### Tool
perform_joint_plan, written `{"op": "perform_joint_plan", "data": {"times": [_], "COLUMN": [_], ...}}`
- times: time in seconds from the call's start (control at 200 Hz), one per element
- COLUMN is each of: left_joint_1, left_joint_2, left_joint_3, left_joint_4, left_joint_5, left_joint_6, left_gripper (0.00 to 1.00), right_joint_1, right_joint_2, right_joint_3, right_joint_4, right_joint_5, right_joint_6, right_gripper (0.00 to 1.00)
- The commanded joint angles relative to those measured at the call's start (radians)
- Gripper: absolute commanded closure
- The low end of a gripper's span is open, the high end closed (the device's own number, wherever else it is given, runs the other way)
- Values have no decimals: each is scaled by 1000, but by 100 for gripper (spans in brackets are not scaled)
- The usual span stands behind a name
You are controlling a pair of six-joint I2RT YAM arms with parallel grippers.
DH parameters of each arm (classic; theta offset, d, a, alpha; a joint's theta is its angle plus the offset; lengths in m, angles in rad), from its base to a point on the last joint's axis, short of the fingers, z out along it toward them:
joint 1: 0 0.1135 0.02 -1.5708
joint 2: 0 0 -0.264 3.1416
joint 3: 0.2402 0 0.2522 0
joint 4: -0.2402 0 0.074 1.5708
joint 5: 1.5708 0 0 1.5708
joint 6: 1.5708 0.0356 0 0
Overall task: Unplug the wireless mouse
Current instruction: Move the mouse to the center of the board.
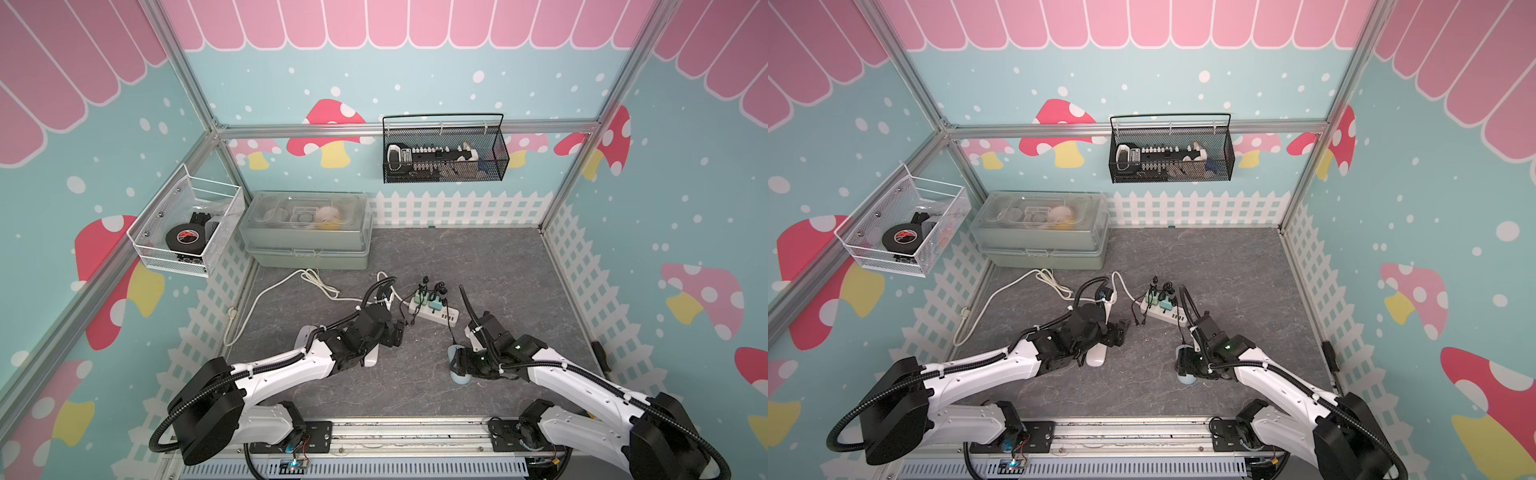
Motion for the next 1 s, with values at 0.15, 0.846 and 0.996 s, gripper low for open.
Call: {"op": "perform_joint_plan", "data": {"times": [0.15,0.846,0.996], "left_joint_1": [34,58,61], "left_joint_2": [-23,-39,-58], "left_joint_3": [-23,-48,-68], "left_joint_4": [28,31,26], "left_joint_5": [6,13,2], "left_joint_6": [-27,-46,-58], "left_gripper": [13,12,13], "right_joint_1": [0,104,123], "right_joint_2": [74,343,396], "right_joint_3": [45,113,132], "right_joint_4": [85,489,587], "right_joint_5": [-47,-221,-245], "right_joint_6": [-9,111,143], "right_gripper": [32,32,32]}}
